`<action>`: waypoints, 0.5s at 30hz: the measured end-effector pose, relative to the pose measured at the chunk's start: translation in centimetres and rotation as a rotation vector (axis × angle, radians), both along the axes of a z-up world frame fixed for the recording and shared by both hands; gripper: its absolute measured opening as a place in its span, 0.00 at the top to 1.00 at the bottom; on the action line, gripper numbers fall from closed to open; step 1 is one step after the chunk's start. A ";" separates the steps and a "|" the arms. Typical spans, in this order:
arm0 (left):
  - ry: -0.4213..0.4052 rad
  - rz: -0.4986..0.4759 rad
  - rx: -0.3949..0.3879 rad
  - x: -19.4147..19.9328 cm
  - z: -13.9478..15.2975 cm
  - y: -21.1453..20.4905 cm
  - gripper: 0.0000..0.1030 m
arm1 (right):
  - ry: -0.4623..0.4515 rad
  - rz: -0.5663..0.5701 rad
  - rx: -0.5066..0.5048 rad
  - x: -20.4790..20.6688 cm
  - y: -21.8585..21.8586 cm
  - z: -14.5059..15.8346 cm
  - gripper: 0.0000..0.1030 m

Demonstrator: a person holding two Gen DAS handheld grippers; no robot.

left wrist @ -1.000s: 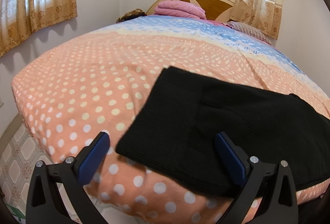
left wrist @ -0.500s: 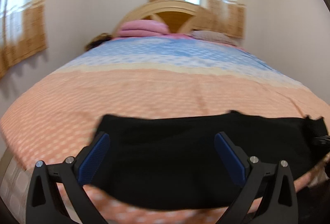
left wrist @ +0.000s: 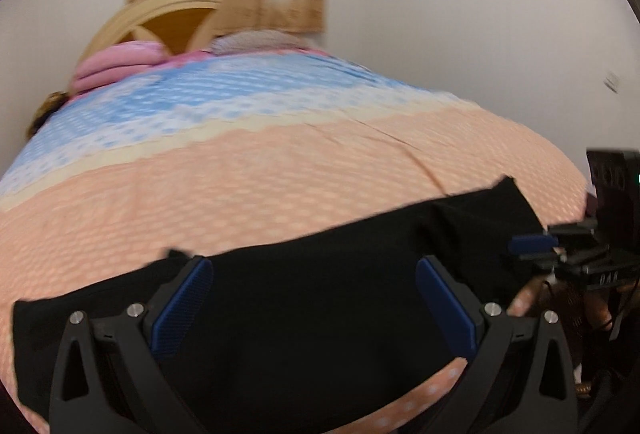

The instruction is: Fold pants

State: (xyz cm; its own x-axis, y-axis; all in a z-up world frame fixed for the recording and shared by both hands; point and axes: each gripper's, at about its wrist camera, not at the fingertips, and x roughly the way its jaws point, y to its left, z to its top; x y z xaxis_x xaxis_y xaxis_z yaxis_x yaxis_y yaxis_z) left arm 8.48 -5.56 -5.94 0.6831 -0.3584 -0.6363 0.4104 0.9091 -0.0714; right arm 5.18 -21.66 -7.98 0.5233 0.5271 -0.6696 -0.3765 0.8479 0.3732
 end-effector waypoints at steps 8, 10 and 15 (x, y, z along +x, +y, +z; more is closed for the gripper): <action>0.136 -0.152 -0.019 1.3 -1.9 -6.6 0.04 | -0.021 -0.218 0.104 -0.6 -6.3 -0.7 0.60; 0.163 -0.177 -0.028 1.5 -2.1 -8.0 0.11 | -0.041 -0.226 0.109 -0.8 -6.4 -0.5 0.60; 0.218 -0.226 -0.043 1.4 -3.3 -10.7 0.25 | -0.053 -0.234 0.114 -0.9 -6.6 -0.7 0.59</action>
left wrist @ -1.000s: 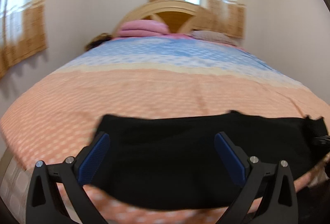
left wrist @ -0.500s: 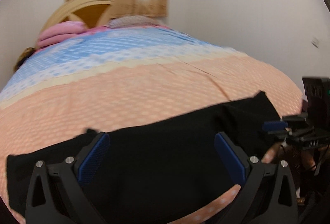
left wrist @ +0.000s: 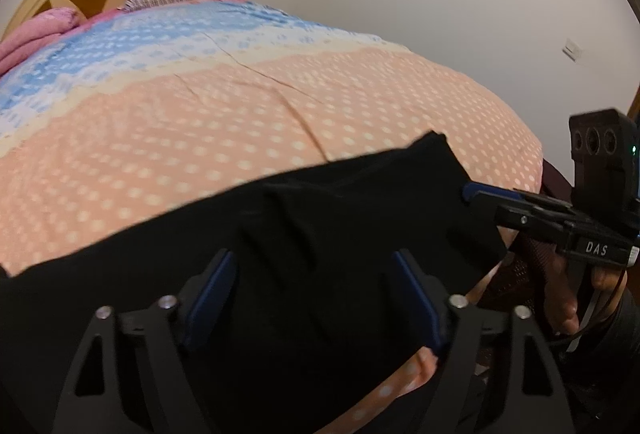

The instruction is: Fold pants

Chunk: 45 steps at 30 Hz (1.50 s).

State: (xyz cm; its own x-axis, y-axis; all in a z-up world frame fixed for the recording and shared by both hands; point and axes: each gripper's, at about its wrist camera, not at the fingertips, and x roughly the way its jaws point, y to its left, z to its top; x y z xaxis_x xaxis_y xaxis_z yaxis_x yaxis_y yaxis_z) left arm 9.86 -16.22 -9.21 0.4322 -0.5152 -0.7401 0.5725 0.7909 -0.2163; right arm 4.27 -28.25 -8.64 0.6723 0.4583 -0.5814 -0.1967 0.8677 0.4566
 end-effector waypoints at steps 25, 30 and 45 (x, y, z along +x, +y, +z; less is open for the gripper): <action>-0.031 0.134 -0.132 0.0 2.0 6.8 0.89 | -0.127 0.028 -0.001 -1.0 1.0 0.8 0.49; 0.028 0.144 -0.076 0.6 -0.2 6.9 0.89 | -0.062 0.080 -0.077 -0.3 2.8 -0.6 0.48; -0.023 0.197 -0.002 -0.1 -1.5 7.3 0.63 | -0.083 0.070 -0.164 3.5 4.7 1.2 0.37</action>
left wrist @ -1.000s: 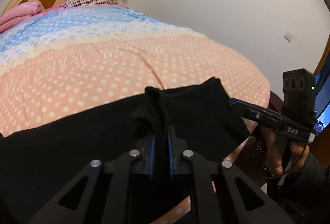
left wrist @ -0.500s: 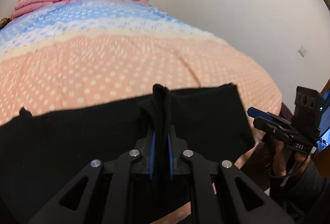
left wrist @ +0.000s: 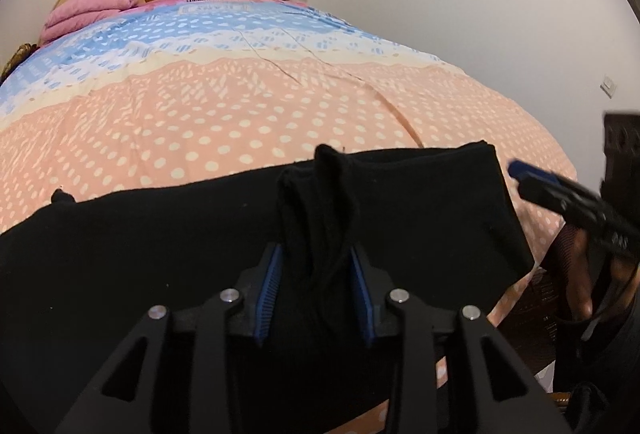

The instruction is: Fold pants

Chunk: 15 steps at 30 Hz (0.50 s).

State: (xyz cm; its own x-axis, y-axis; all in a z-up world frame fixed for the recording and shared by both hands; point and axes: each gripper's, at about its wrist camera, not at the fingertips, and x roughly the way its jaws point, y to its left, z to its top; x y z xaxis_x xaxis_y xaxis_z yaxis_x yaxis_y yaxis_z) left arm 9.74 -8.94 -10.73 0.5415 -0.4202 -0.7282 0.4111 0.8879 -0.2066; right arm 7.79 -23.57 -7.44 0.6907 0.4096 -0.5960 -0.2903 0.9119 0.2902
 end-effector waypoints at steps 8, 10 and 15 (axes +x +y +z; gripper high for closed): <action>0.003 -0.007 -0.011 -0.1 -0.2 0.2 0.58 | 0.090 -0.032 -0.071 1.6 1.0 -1.5 0.36; 0.004 -0.007 -0.021 -0.1 -0.1 0.3 0.57 | 0.080 -0.036 -0.076 0.6 1.4 -0.9 0.36; 0.003 -0.008 -0.037 -0.3 -0.1 0.6 0.49 | 0.057 0.080 -0.060 -2.6 4.6 -0.8 0.36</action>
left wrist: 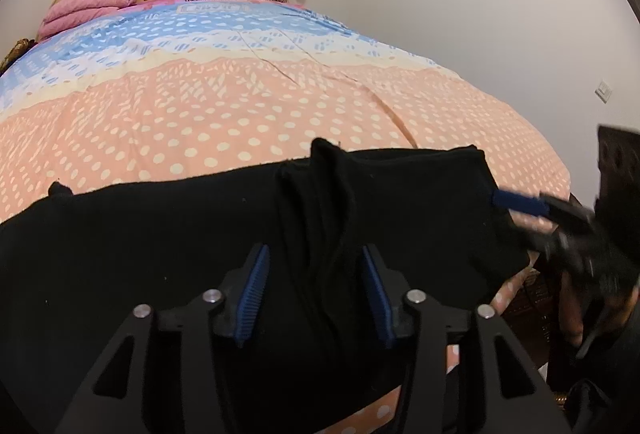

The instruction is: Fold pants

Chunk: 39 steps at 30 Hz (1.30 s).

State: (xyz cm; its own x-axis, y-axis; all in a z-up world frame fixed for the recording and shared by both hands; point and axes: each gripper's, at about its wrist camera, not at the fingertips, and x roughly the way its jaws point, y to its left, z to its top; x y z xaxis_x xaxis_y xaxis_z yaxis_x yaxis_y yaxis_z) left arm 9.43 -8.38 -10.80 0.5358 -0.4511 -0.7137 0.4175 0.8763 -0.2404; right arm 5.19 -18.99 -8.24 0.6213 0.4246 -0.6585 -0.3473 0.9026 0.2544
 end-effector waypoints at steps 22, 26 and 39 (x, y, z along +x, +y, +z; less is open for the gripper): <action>-0.107 0.457 0.183 -2.6 3.0 20.8 0.21 | -0.098 0.011 0.078 -2.0 0.2 -0.3 0.32; -0.097 0.626 0.229 -3.6 1.9 27.8 0.21 | -0.101 -0.026 0.103 -1.8 -0.4 -0.3 0.32; -0.012 0.684 0.054 -2.5 -2.7 31.4 0.29 | -0.095 -0.070 0.103 -1.5 -1.2 -0.5 0.32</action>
State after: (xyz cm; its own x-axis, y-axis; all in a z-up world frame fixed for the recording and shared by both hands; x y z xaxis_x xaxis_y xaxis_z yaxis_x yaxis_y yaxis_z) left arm 6.94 23.03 -13.47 0.6956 0.0275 -0.7179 -0.2318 0.9544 -0.1880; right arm 3.73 -20.19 -8.77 0.7094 0.4405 -0.5502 -0.3113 0.8962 0.3162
